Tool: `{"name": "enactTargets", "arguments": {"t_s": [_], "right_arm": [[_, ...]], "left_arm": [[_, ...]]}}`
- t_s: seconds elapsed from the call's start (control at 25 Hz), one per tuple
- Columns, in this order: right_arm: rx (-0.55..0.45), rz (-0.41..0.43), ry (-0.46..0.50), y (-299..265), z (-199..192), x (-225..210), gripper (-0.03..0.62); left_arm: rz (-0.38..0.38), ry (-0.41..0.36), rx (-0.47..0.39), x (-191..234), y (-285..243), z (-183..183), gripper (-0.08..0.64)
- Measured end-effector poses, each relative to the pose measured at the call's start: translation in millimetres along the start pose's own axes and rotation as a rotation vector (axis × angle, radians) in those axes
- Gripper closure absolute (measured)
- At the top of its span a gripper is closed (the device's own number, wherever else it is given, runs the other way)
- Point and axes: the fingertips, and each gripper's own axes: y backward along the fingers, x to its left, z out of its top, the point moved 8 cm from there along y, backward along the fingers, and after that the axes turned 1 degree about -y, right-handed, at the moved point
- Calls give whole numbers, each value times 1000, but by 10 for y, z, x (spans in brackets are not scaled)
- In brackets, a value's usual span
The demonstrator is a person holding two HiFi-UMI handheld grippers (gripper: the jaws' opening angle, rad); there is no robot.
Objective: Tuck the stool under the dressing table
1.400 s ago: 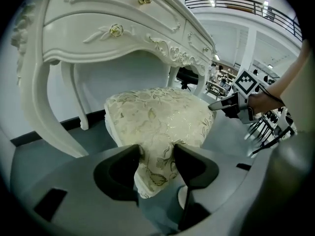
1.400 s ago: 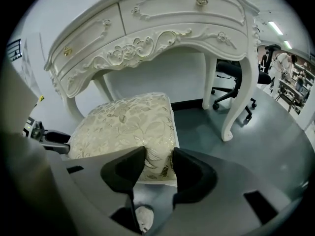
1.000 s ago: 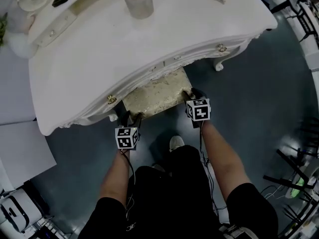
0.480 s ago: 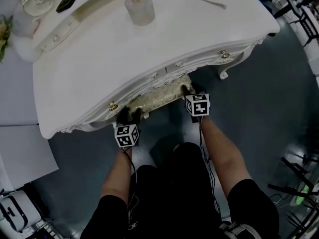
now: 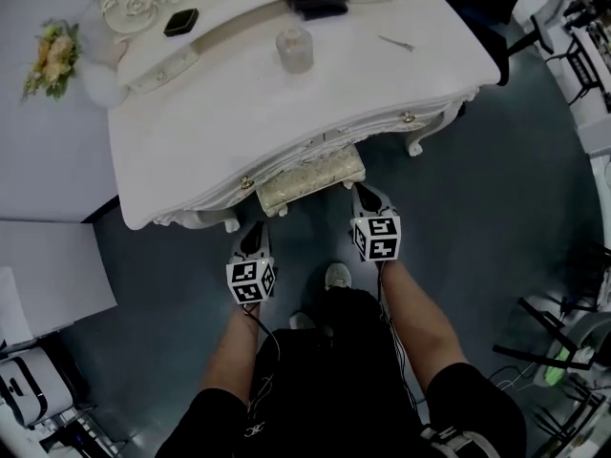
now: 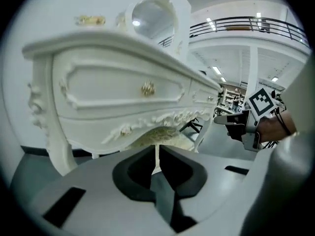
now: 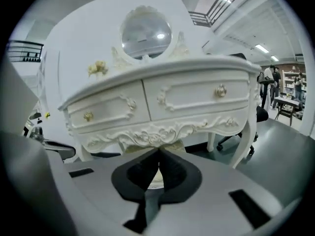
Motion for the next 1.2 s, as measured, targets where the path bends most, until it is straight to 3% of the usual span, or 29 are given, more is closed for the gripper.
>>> {"name": "enactTargets", "arguments": {"t_s": [0.2,0.4,0.72,0.96,1.2], "right_arm": [[-82,-3,10,1150,750,546,577],[-162,-18,44,2241,1559,1151,578],[-374,38,56,3640,2779,2043,578],[-432,52,125,4062,3104,2406,578],[-448,66,141,4181,3087,2584,578]], "left_arm": [[18,20,-70,-256,1119,794,537],[20,-19,-105,-370,2343,1585,540],[111,-166,-287,-689,3948,2631,540],[136,-238,-371,-810,4558,2972,540],[135,-202,-378,-697,4684,2963,540]]}}
